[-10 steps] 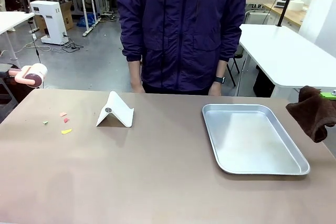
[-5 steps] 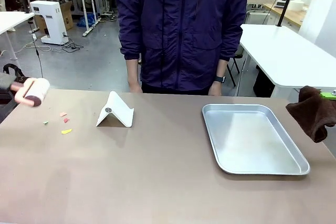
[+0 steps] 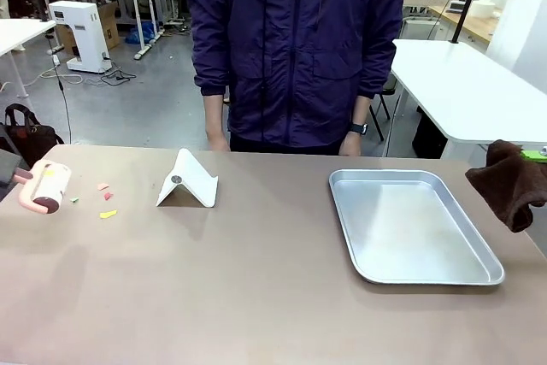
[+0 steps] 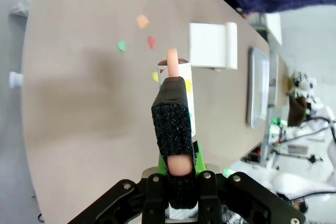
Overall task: Clean the surface of the table.
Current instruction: Clean the area not pointed to by the person.
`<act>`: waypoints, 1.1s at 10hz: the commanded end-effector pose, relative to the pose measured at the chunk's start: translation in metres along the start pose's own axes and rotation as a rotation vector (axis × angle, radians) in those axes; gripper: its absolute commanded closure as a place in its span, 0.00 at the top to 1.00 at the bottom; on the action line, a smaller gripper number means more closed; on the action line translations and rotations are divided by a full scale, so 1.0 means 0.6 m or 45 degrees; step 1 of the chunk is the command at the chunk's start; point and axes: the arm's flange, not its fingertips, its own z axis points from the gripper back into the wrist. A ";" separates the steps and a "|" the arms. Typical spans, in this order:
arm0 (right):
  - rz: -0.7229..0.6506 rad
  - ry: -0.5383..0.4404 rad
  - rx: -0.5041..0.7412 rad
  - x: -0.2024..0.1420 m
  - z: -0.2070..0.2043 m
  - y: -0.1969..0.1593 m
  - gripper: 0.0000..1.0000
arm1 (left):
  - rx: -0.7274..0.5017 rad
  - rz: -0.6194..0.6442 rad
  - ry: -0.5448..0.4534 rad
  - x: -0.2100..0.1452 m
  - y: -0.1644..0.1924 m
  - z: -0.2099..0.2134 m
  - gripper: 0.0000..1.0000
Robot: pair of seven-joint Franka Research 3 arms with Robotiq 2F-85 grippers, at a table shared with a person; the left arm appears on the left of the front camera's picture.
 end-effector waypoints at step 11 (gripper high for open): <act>0.004 0.002 0.005 0.002 -0.003 0.008 0.10 | 0.251 0.317 -0.147 0.062 0.033 -0.073 0.20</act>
